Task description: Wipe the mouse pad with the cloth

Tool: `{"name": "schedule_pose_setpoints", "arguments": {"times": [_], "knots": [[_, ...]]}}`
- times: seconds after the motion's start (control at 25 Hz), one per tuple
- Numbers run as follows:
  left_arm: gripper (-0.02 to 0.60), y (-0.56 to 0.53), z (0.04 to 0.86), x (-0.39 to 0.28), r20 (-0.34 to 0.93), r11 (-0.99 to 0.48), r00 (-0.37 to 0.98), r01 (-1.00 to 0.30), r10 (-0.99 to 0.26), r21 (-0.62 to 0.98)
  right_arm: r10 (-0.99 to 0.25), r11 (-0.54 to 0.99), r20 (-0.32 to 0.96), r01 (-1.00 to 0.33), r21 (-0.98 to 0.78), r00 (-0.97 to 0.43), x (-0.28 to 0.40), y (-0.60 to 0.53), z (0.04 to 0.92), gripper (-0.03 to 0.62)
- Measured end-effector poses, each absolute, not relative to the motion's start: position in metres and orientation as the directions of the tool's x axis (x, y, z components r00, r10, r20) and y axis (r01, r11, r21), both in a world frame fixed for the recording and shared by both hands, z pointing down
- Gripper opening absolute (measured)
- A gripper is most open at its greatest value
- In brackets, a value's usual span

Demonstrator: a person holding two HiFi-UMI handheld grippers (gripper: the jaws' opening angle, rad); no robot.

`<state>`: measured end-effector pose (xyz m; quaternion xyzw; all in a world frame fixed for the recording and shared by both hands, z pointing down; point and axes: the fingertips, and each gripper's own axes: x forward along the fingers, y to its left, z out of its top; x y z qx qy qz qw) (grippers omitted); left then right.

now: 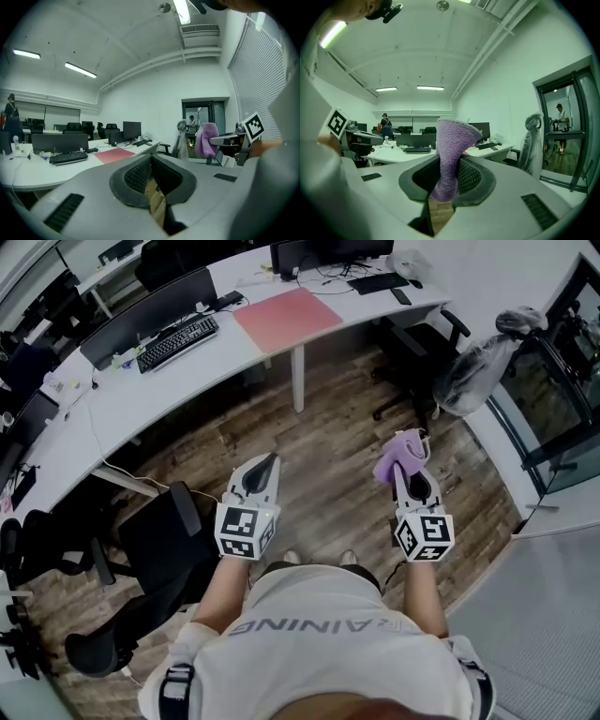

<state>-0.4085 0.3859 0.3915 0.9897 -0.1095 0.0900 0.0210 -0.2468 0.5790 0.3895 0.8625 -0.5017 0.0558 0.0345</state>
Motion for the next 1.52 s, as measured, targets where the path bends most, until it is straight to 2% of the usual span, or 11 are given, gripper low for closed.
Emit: {"name": "schedule_pose_setpoints", "arguments": {"times": [0.36,0.68,0.96,1.52], "knots": [[0.032,0.339,0.414,-0.448,0.168,-0.963,0.957,-0.253,-0.235,0.096,-0.864,-0.465,0.178,-0.882,0.079,0.472,-0.290,0.536,0.404,0.100],[0.032,0.315,0.427,-0.431,0.171,-0.949,0.952,-0.280,-0.255,0.145,-0.871,-0.440,0.202,-0.894,0.086,0.448,-0.260,0.504,0.405,0.100],[0.032,0.274,0.413,-0.387,0.161,-0.939,0.940,-0.320,-0.299,0.125,-0.902,-0.385,0.195,-0.922,0.042,0.386,-0.206,0.448,0.409,0.100],[0.032,0.228,0.399,-0.217,0.185,-0.927,0.920,-0.364,-0.345,0.084,-0.914,-0.356,0.201,-0.934,0.020,0.353,-0.023,0.402,0.419,0.100]]}}
